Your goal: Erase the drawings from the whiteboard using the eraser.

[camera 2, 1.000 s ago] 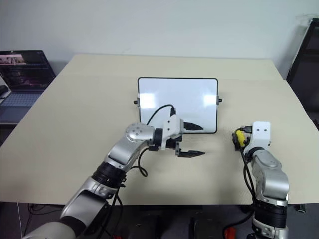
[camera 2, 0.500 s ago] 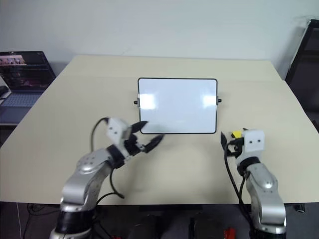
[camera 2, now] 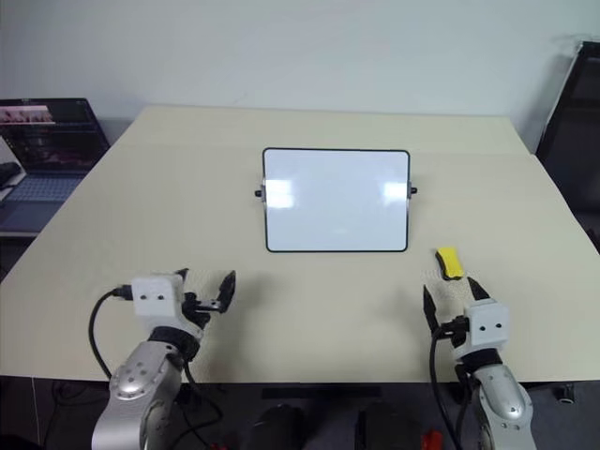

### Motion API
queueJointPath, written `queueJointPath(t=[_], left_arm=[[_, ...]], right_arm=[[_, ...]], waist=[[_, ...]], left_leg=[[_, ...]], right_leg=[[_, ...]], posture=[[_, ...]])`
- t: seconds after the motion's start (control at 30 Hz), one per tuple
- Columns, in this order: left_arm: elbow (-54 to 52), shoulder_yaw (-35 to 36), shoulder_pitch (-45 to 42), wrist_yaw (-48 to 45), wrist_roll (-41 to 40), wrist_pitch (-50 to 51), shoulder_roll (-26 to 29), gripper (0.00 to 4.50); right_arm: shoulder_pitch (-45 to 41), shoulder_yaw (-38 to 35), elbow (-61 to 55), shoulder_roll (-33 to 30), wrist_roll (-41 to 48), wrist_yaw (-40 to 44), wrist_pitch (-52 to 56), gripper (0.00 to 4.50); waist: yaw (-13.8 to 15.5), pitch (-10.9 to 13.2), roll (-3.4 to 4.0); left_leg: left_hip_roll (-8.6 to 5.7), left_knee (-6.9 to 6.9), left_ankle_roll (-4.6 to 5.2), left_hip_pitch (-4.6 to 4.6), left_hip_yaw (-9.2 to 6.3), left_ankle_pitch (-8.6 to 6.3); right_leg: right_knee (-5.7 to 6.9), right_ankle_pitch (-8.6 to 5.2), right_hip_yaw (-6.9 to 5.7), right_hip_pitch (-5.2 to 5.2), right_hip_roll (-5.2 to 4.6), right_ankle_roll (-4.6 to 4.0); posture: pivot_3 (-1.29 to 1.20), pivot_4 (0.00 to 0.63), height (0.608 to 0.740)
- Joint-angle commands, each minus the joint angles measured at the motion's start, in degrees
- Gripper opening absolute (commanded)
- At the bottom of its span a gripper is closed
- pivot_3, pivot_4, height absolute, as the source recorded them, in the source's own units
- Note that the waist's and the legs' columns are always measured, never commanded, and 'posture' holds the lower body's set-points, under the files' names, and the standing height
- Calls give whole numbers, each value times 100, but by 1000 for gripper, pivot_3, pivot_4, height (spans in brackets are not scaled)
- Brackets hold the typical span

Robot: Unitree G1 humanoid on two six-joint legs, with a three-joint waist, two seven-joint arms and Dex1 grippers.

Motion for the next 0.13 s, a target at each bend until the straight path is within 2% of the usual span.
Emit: queueJointPath(t=[0.03, 0.13], left_arm=[[-163, -3, 164, 274, 209, -265, -92, 4500], [284, -172, 106, 332, 304, -560, -176, 4500]], right_arm=[[-16, -17, -279, -150, 209, 151, -31, 4449], [-129, -59, -211, -302, 380, 273, 170, 4449]], waist=[[1, -1, 0], [5, 0, -1]], left_leg=[[0, -1, 0, -1, -1, 0], [0, -7, 0, -4, -3, 0]], right_leg=[[-3, 0, -1, 1, 0, 0], [-16, 0, -4, 1, 1, 0]], posture=[[0, 150, 740], [0, 150, 740]])
